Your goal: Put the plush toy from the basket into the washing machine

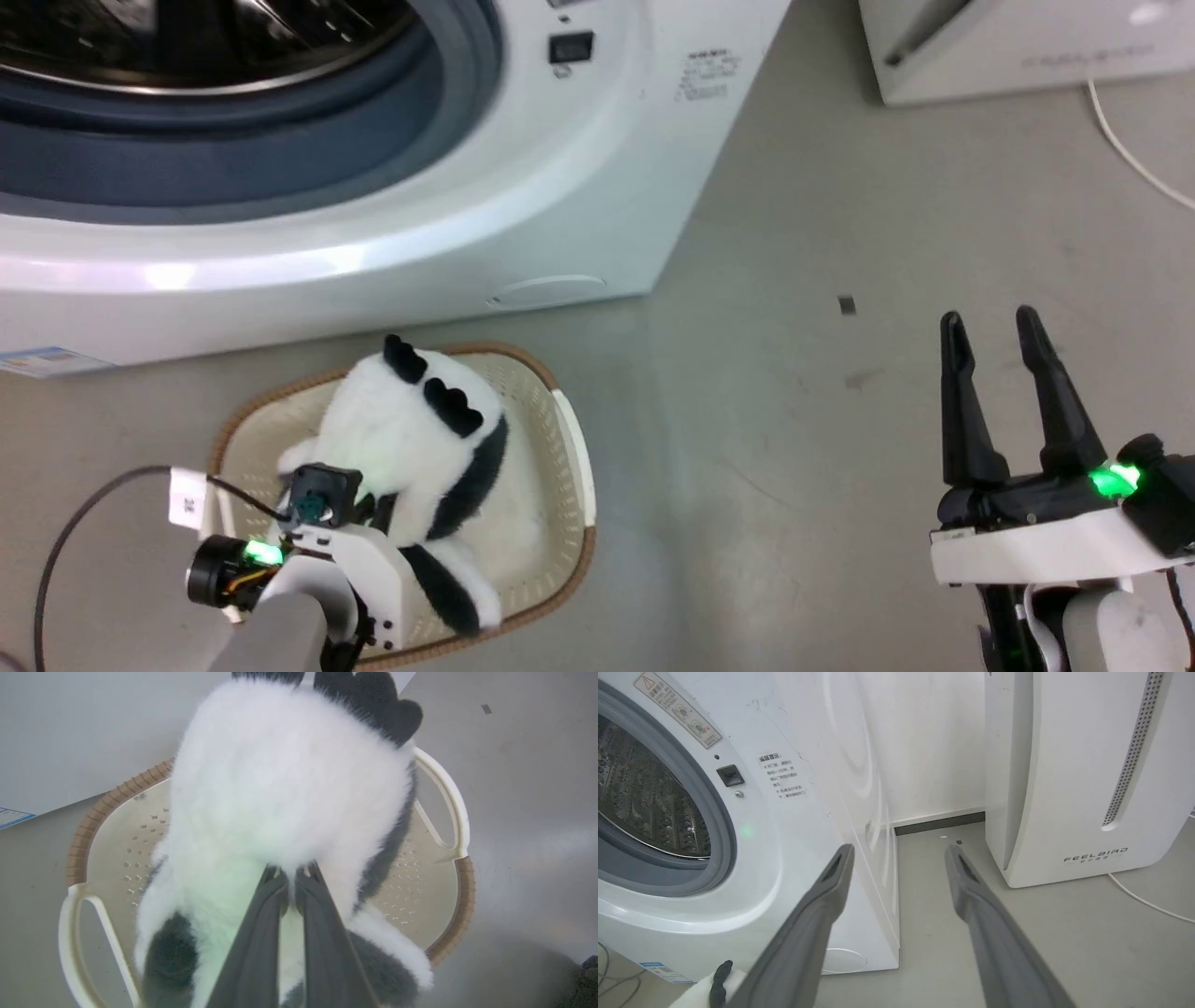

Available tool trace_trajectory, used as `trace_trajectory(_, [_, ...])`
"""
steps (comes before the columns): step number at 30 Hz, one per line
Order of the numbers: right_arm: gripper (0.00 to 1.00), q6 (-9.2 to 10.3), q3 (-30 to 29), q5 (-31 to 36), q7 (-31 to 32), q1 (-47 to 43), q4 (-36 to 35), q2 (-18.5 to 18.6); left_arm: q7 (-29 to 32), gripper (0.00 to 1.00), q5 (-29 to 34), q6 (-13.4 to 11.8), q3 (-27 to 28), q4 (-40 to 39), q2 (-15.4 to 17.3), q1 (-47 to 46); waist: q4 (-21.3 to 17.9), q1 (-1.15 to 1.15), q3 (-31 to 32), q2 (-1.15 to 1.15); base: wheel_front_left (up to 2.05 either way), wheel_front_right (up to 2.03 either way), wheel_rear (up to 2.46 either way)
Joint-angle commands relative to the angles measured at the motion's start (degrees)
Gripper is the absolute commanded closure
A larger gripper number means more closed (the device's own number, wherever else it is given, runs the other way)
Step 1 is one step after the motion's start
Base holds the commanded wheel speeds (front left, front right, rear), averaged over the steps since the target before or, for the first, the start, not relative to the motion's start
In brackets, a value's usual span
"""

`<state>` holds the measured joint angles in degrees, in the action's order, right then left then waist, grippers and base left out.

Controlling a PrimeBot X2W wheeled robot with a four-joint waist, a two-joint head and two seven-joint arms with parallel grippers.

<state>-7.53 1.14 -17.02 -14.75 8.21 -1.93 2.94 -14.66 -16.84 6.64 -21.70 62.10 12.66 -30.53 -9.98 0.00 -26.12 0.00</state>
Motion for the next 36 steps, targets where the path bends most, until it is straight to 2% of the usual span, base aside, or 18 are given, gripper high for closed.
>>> trace_trajectory(1, [0.0,0.04,0.0,0.6,-0.2,-0.9,0.3,-0.1,-0.3,1.0,0.0,-0.4,0.4,-2.1,-0.2,1.6,2.4,0.0,3.3,0.0,0.0,0.0,0.0])
trace_trajectory(10, [0.0,0.04,-1.1,0.7,-0.2,-3.0,0.7,-0.1,-0.3,1.0,1.3,-1.8,3.7,-15.0,-0.6,9.9,5.2,0.0,9.3,0.0,0.0,0.0,0.0])
trace_trajectory(21, [0.0,0.04,-1.2,1.1,-0.2,-5.8,1.3,-0.1,-0.3,1.0,5.0,-2.1,8.9,-32.6,-1.5,18.6,7.3,0.0,14.8,0.0,0.0,0.0,0.0])
trace_trajectory(30, [0.0,0.04,-0.6,1.3,-0.2,-6.4,0.8,-0.1,-0.3,1.0,8.0,-2.5,14.0,-47.9,-2.0,21.5,6.4,0.0,15.3,0.0,0.0,0.0,0.0])
trace_trajectory(36, [0.0,0.04,-0.4,1.1,-0.2,-5.6,0.0,-0.1,-0.3,1.0,9.5,-2.1,16.8,-55.0,-0.4,19.4,4.8,0.0,13.0,0.0,0.0,0.0,0.0])
